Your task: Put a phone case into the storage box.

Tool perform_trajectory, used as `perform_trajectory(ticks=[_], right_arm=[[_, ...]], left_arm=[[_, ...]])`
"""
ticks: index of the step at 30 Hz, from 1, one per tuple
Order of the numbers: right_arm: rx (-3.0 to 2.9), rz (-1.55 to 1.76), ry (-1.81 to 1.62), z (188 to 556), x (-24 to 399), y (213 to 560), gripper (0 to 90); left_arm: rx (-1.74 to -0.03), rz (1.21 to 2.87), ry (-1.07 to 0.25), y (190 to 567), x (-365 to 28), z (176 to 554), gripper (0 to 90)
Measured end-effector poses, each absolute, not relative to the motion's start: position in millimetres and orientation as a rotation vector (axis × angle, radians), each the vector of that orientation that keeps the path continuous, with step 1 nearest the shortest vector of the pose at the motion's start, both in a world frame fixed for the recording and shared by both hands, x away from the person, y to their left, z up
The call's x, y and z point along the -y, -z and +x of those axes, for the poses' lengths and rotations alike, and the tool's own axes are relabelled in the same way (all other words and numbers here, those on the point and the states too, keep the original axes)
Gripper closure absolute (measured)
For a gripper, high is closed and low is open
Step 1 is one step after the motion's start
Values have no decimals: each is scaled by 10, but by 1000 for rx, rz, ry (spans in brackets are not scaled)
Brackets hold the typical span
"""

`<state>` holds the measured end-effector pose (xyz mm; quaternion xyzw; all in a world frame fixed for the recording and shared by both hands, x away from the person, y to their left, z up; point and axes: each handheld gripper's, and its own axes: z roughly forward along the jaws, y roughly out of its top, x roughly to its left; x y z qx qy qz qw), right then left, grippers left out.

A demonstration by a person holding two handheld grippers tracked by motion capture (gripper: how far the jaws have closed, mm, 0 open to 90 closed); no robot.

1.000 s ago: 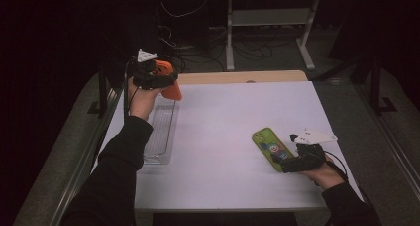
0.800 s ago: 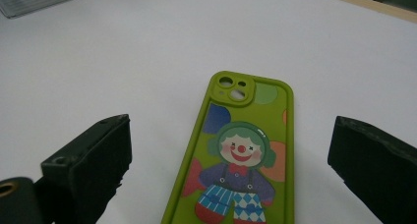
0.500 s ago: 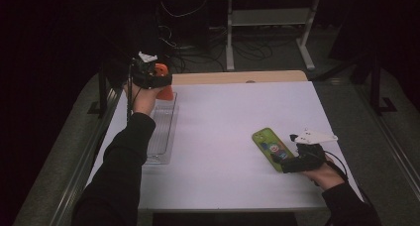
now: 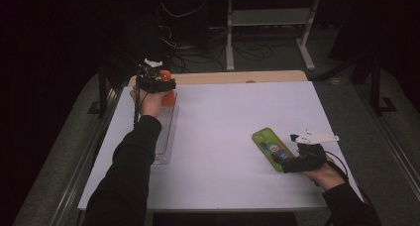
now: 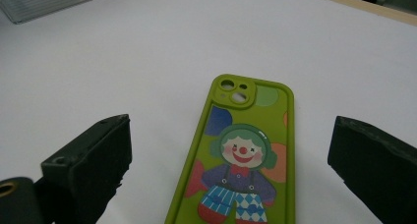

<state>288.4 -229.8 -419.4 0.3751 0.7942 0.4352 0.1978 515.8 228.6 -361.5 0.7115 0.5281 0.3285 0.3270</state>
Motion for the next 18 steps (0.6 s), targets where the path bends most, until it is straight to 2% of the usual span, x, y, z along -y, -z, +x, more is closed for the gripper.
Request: perform_trajectory(ticks=[8, 18], right_arm=[[-2226, 1062, -1219, 2878, 2297, 4191, 20], [-2217, 1062, -1225, 2878, 2306, 4193, 20]], left_arm=[[-1432, 1890, -868, 3707, -2264, 5206, 130], [-1456, 1842, -870, 3775, -2281, 5223, 114]])
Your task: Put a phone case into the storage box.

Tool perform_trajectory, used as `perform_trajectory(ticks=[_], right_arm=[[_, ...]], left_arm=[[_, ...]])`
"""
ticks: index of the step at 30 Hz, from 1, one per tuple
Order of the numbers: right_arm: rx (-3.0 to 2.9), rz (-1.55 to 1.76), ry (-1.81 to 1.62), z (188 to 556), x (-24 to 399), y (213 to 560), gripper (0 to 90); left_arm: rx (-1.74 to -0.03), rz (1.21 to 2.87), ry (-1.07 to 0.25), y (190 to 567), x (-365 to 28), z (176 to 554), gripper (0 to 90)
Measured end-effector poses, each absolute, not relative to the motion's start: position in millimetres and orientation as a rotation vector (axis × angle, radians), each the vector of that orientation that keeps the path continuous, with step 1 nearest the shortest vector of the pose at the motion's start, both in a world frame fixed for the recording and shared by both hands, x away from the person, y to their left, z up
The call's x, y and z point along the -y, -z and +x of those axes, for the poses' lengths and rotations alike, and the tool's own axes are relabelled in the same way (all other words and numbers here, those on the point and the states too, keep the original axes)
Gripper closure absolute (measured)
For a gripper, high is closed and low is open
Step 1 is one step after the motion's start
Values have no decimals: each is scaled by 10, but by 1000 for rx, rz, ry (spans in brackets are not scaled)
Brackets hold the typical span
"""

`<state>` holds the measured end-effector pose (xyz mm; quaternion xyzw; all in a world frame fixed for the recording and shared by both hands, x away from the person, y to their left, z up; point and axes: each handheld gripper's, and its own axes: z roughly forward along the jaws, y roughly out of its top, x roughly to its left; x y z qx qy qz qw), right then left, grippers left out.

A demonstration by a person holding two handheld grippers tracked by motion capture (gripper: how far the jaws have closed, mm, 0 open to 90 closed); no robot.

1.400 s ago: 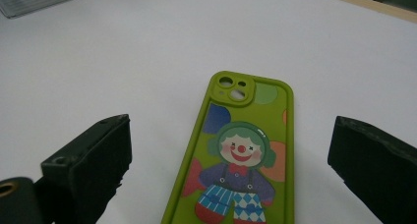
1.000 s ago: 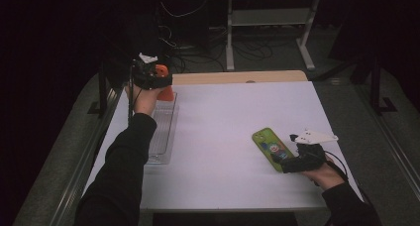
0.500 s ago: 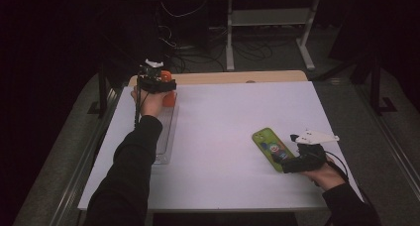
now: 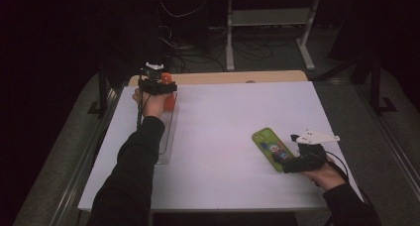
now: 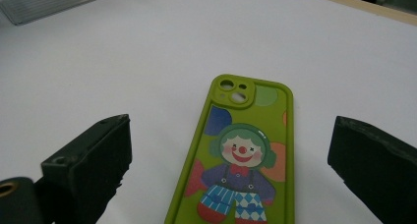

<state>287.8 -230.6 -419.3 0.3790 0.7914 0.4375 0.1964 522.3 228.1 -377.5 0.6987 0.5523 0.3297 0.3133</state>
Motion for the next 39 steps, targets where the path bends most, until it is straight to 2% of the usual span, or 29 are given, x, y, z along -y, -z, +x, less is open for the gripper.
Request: perform_trajectory(ticks=[6, 11, 25, 39], right_arm=[[-2215, 1066, -1226, 2876, 2305, 4187, 20], [-2215, 1072, -1225, 2890, 2312, 4188, 20], [-2212, 1075, -1226, 2901, 2289, 4162, 20], [-2208, 1067, -1231, 2881, 2296, 4151, 21]], left_arm=[[-1448, 1830, -843, 3729, -2305, 5203, 31], [-1406, 1807, -843, 3622, -2354, 5146, 24], [-1267, 1900, -625, 3294, -2467, 4705, 14], [-1049, 1971, -507, 3212, -2238, 4173, 14]])
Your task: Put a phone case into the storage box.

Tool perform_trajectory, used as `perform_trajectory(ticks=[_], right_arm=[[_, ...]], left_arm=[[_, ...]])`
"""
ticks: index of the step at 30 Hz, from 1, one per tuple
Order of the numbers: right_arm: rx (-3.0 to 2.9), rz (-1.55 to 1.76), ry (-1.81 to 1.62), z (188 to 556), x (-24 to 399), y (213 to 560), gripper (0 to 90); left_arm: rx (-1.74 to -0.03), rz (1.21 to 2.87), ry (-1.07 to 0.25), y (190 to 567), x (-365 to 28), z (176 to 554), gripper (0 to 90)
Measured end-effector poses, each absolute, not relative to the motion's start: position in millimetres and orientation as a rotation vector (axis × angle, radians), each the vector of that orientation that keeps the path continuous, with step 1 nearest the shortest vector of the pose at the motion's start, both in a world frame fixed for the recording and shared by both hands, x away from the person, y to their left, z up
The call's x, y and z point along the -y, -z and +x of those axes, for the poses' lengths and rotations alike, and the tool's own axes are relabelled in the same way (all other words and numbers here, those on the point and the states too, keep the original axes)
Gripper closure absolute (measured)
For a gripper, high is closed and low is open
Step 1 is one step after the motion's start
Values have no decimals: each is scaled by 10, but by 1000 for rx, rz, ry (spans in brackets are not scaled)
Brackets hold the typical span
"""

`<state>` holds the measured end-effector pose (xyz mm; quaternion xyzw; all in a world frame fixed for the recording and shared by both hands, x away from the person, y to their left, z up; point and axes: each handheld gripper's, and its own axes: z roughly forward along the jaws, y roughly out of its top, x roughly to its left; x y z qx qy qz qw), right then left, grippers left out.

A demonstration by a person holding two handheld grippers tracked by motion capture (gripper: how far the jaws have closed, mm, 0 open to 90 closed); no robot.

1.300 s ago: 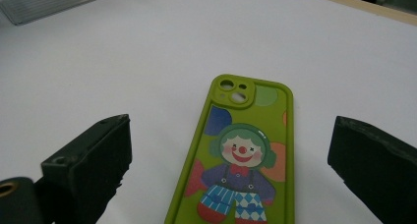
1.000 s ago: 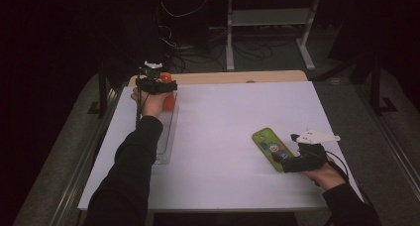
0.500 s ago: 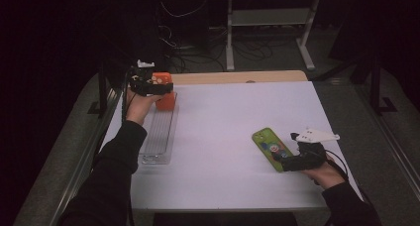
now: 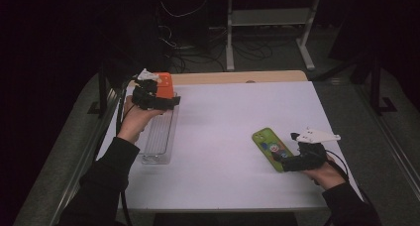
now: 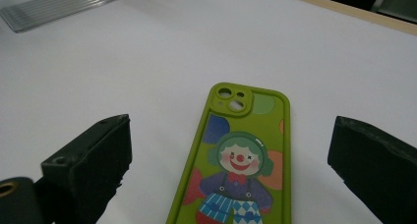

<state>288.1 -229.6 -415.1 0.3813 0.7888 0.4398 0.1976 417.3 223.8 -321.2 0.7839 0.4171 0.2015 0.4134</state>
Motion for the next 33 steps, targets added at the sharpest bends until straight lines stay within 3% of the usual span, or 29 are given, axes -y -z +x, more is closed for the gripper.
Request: perform_trajectory(ticks=[12, 33], right_arm=[[-2213, 1079, -1228, 2861, 2310, 4162, 20], [-2233, 1073, -1224, 2880, 2275, 4171, 21]], left_arm=[[-874, 1998, -351, 3375, -1880, 3834, 14], [-641, 2059, -242, 3760, -1441, 3293, 14]])
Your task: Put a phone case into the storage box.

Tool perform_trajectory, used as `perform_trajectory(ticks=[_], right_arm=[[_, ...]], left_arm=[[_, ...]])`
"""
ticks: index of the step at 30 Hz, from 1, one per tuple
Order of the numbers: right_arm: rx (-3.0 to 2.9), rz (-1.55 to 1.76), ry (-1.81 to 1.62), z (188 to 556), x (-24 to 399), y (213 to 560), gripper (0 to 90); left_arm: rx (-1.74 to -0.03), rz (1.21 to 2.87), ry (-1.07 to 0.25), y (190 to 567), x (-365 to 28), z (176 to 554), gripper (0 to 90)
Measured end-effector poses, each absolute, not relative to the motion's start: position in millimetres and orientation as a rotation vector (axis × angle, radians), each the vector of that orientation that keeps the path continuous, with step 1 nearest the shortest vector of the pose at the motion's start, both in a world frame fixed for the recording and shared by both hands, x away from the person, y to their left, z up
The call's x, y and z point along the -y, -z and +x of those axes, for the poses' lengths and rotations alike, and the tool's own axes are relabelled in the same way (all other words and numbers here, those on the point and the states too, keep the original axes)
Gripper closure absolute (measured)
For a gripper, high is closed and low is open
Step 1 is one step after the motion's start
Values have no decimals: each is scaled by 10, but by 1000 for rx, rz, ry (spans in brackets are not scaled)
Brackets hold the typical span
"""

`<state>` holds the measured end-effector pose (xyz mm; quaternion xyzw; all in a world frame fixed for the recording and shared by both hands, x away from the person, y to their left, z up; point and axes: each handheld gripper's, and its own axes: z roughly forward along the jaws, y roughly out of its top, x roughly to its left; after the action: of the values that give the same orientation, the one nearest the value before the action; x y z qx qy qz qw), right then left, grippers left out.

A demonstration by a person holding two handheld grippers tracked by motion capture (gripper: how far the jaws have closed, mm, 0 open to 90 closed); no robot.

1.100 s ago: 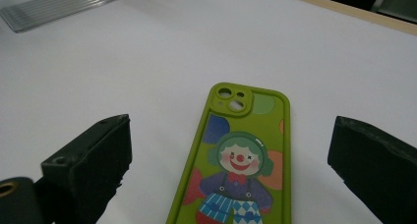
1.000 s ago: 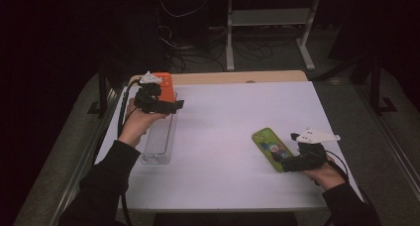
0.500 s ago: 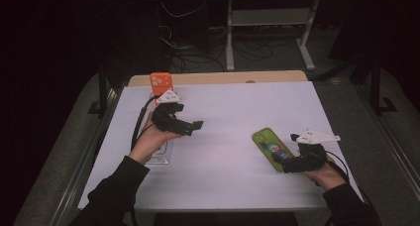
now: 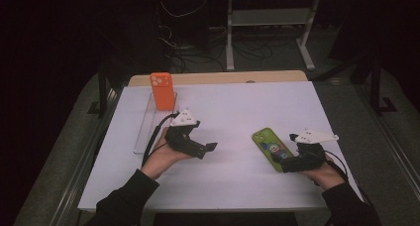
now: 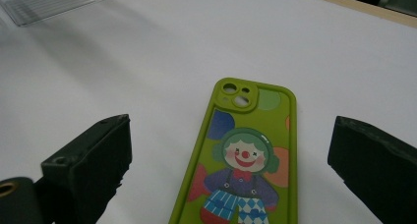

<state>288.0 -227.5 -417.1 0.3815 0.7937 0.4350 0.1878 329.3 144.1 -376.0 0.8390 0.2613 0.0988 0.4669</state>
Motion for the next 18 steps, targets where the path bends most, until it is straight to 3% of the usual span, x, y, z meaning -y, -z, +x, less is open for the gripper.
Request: perform_trajectory(ticks=[18], right_arm=[[-2203, 1140, -1206, 2894, 2270, 4137, 20]], left_arm=[[-595, 2115, -213, 4093, -1412, 3158, 0]])
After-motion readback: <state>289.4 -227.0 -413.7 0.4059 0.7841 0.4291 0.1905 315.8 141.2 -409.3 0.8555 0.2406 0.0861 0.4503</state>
